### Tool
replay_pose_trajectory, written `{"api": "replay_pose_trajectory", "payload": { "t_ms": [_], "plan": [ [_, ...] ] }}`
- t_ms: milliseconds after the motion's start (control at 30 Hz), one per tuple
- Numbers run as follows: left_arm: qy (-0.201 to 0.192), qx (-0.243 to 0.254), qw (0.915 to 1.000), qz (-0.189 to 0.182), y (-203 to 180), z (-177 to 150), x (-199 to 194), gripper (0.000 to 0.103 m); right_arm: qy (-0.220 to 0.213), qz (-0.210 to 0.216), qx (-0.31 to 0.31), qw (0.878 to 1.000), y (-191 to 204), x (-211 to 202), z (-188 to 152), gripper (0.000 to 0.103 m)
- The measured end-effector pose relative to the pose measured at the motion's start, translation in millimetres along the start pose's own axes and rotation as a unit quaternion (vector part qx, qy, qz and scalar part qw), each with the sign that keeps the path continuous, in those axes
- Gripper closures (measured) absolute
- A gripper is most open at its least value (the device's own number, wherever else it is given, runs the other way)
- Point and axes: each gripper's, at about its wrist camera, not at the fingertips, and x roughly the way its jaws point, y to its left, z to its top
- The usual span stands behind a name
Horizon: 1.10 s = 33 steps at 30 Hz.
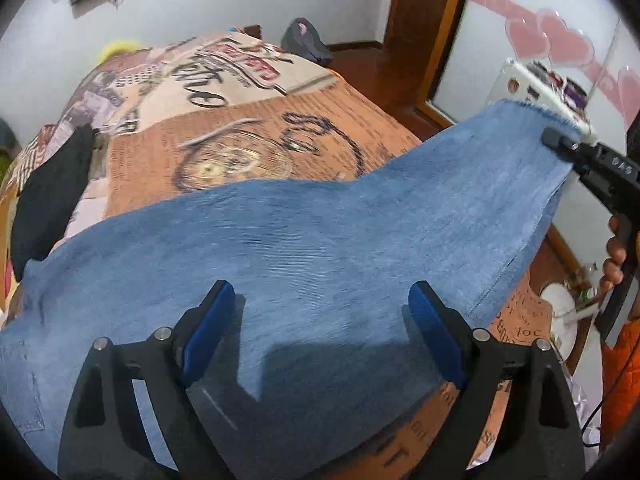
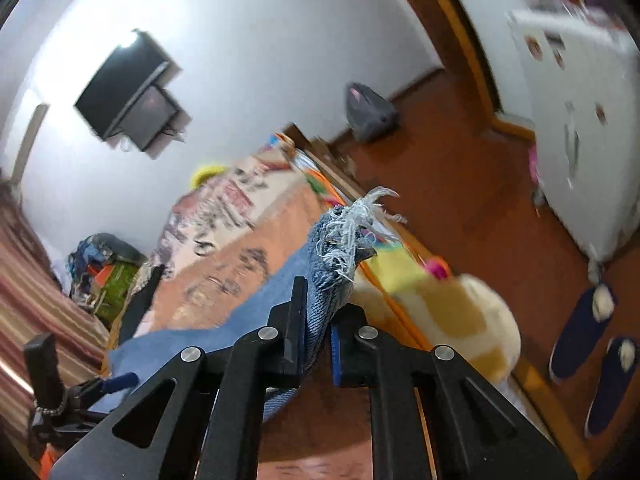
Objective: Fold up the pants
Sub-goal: 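Grasp the frayed hem with the right gripper and lift it up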
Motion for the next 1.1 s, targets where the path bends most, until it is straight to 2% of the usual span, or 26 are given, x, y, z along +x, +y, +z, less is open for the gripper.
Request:
{"api": "replay_pose_trajectory", "payload": {
  "t_ms": [233, 467, 533, 667, 733, 900, 1100],
  "plan": [
    [-0.018, -0.035, 0.9989, 0.025, 46.1, -10.7, -25.2, 0.013, -0.038, 0.034, -0.069, 0.996, 63.4, -14.7, 28.0, 0.095],
    [0.004, -0.009, 0.9999, -0.008, 42.5, -36.5, -14.3, 0.013, -0.065, 0.056, -0.139, 0.986, 129.9, -18.2, 40.3, 0.095],
    [-0.014, 0.005, 0.9999, 0.002, 38.0, -40.7, -14.7, 0.013, -0.069, 0.062, -0.157, 0.983, 148.0, -17.3, 41.4, 0.095],
    [-0.022, -0.030, 0.9986, -0.039, 54.9, -39.4, -25.9, 0.015, -0.073, 0.073, -0.190, 0.976, 177.7, -16.3, 33.4, 0.095],
    [-0.033, -0.048, 0.9975, -0.041, 65.4, -40.5, -35.1, 0.015, -0.073, 0.079, -0.202, 0.973, 191.2, -15.6, 29.6, 0.095],
    [-0.079, -0.068, 0.9945, -0.011, 96.6, -51.9, -73.9, 0.015, -0.065, 0.105, -0.237, 0.964, 227.6, -9.0, 15.8, 0.095],
    [-0.114, -0.105, 0.9874, 0.030, 141.4, -68.0, -113.7, 0.015, -0.032, 0.147, -0.273, 0.950, 267.5, 11.1, -9.4, 0.095]
  ]
}}
